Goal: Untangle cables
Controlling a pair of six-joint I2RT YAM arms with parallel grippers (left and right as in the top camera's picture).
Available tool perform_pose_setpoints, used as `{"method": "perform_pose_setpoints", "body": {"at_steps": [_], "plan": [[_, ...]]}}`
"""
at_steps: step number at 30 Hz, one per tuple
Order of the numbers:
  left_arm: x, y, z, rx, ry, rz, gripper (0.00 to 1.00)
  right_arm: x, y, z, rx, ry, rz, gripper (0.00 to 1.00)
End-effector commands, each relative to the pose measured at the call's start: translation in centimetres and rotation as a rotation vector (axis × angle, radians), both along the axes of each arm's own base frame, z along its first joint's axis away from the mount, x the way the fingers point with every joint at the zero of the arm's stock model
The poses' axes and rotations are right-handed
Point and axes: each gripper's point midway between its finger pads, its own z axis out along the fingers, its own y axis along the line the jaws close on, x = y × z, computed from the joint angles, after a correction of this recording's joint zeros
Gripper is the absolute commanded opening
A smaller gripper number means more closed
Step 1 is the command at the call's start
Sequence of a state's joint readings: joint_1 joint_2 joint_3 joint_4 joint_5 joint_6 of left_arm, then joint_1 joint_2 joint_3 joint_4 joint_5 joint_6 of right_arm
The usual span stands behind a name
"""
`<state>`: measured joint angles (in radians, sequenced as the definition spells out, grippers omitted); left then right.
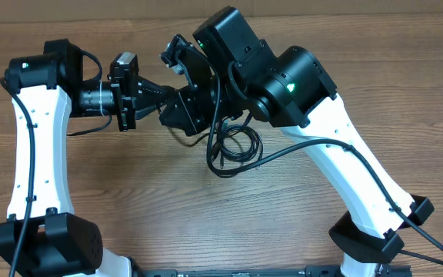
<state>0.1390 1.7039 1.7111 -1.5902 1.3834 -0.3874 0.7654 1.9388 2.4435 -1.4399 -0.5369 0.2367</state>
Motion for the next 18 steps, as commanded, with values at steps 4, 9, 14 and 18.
{"method": "perform_pose_setpoints", "body": {"at_steps": [4,9,14,18], "plan": [[0.4,1.3,-2.9,0.201,0.086,0.041,0.04,0.7,-2.5,-1.8,-0.111,0.03,-0.074,0.53],[0.4,1.4,-2.9,0.195,0.122,0.055,0.04,1.6,-6.0,-3.9,-0.275,0.016,-0.146,1.0],[0.8,1.6,-3.3,0.201,0.227,0.103,0.05,0.2,-4.9,-4.0,-0.273,-0.037,-0.017,1.0],[0.8,1.3,-2.4,0.139,0.267,0.106,0.04,0.3,-3.2,-4.9,-0.297,-0.082,0.0,1.0]]}}
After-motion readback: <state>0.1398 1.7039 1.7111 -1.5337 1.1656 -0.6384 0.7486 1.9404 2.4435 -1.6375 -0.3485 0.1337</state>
